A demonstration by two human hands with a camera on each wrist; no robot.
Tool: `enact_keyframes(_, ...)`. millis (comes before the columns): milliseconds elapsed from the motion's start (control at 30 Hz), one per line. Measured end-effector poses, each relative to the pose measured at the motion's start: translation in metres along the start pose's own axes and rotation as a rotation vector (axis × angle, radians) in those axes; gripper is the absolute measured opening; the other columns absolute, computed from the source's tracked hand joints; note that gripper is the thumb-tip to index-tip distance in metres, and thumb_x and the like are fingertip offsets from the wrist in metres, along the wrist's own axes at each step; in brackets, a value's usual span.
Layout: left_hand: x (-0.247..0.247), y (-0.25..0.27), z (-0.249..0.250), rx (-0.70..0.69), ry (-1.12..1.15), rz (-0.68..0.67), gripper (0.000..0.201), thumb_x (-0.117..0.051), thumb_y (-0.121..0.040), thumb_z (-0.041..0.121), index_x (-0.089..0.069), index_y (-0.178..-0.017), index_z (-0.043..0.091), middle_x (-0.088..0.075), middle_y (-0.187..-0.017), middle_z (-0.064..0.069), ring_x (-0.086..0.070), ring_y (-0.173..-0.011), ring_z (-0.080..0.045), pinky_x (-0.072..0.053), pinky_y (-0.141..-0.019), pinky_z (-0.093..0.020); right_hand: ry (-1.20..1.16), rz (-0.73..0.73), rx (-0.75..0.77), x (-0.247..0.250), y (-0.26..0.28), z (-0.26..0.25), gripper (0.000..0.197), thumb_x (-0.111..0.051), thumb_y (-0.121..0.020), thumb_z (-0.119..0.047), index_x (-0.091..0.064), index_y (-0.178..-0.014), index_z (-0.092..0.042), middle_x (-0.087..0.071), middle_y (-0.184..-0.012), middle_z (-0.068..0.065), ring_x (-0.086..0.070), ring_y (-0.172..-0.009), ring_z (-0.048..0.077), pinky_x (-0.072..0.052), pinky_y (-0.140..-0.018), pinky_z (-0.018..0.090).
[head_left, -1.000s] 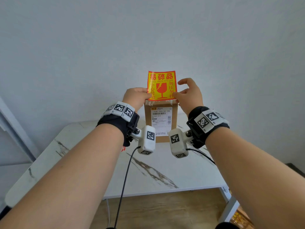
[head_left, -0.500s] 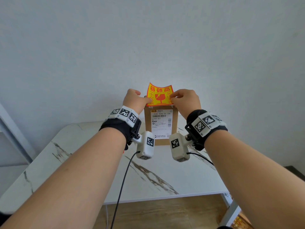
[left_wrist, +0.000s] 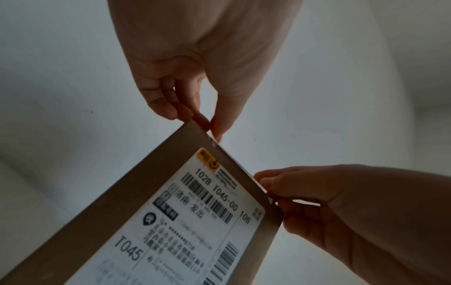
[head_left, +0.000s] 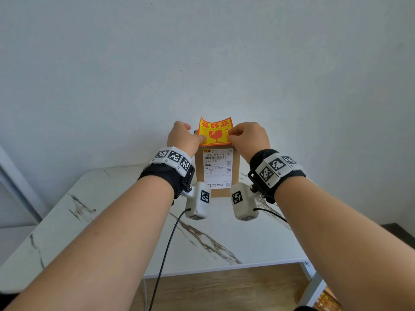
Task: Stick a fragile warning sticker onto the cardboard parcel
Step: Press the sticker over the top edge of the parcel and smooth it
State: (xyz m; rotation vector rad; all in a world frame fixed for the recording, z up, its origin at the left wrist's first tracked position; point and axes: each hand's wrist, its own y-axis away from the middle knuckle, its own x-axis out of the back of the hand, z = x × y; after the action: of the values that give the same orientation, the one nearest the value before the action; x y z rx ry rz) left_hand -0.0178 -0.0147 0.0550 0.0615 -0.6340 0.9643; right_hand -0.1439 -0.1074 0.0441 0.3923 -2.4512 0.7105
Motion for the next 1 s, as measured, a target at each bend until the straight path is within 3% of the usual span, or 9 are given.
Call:
enact_keyframes(400, -0.0039, 0.0006, 0.0019, -0.032, -0.077, 0.007, 0.056, -0.07, -0.084, 0.022, -0.047, -0.133, 0.007, -0.058, -0.131, -0.011, -0.058, -0.117, -0.028, -0.039, -0.08, -0.026, 0.058, -0.022, 0.01, -0.0003, 0.0021, -0.0038, 0.026, -0.054, -0.087, -0.007, -0.074, -0.104, -0.011, -0.072, -0.106, 0.009, -0.066, -0.098, 0.025, -0.055, -0.086, 0.037)
enact_keyframes(600, -0.0038, -0.0002, 0.004, -0.026, -0.103, -0.011, 0.053, -0.069, -0.084, 0.018, -0.044, -0.128, 0.006, -0.056, -0.128, -0.012, -0.059, -0.111, -0.028, -0.039, -0.075, -0.028, 0.056, -0.033, -0.003, -0.0024, 0.0017, -0.0046, 0.027, -0.052, -0.087, -0.006, -0.073, -0.105, -0.009, -0.072, -0.107, 0.01, -0.065, -0.097, 0.025, -0.054, -0.083, 0.033)
enact_keyframes(767, -0.0034, 0.0003, 0.0011, 0.014, -0.09, -0.025, 0.058, -0.07, -0.084, 0.024, -0.041, -0.13, 0.006, -0.05, -0.133, -0.014, -0.058, -0.115, -0.031, -0.041, -0.079, -0.03, 0.08, -0.063, 0.004, -0.0045, 0.0003, -0.0049, 0.029, -0.049, -0.086, -0.007, -0.076, -0.097, -0.01, -0.072, -0.101, 0.008, -0.061, -0.083, 0.021, -0.047, -0.069, 0.028)
enact_keyframes(833, -0.0054, 0.0014, -0.0002, 0.039, -0.065, -0.053, 0.055, -0.065, -0.088, 0.024, -0.038, -0.133, 0.005, -0.052, -0.134, -0.015, -0.058, -0.116, -0.031, -0.041, -0.079, -0.03, 0.092, -0.06, 0.001, -0.0068, 0.0009, -0.0046, 0.029, -0.049, -0.085, -0.011, -0.075, -0.097, -0.013, -0.069, -0.104, 0.009, -0.062, -0.089, 0.024, -0.05, -0.073, 0.03)
enact_keyframes(933, -0.0071, 0.0035, -0.0017, 0.062, -0.054, -0.079, 0.053, -0.059, -0.092, 0.026, -0.036, -0.135, 0.004, -0.054, -0.133, -0.015, -0.059, -0.116, -0.032, -0.042, -0.078, -0.031, 0.07, -0.043, -0.059, -0.0055, 0.0027, -0.0017, 0.024, -0.054, -0.086, -0.02, -0.073, -0.101, -0.021, -0.05, -0.108, 0.005, -0.057, -0.1, 0.027, -0.052, -0.087, 0.038)
enact_keyframes(1000, -0.0068, 0.0043, -0.0027, 0.068, -0.046, -0.078, 0.054, -0.059, -0.092, 0.028, -0.037, -0.135, 0.004, -0.055, -0.133, -0.015, -0.06, -0.115, -0.032, -0.043, -0.079, -0.032, 0.049, -0.061, -0.095, -0.0046, 0.0039, 0.0015, 0.024, -0.055, -0.087, -0.025, -0.07, -0.105, -0.024, -0.046, -0.111, 0.006, -0.058, -0.098, 0.029, -0.052, -0.086, 0.037)
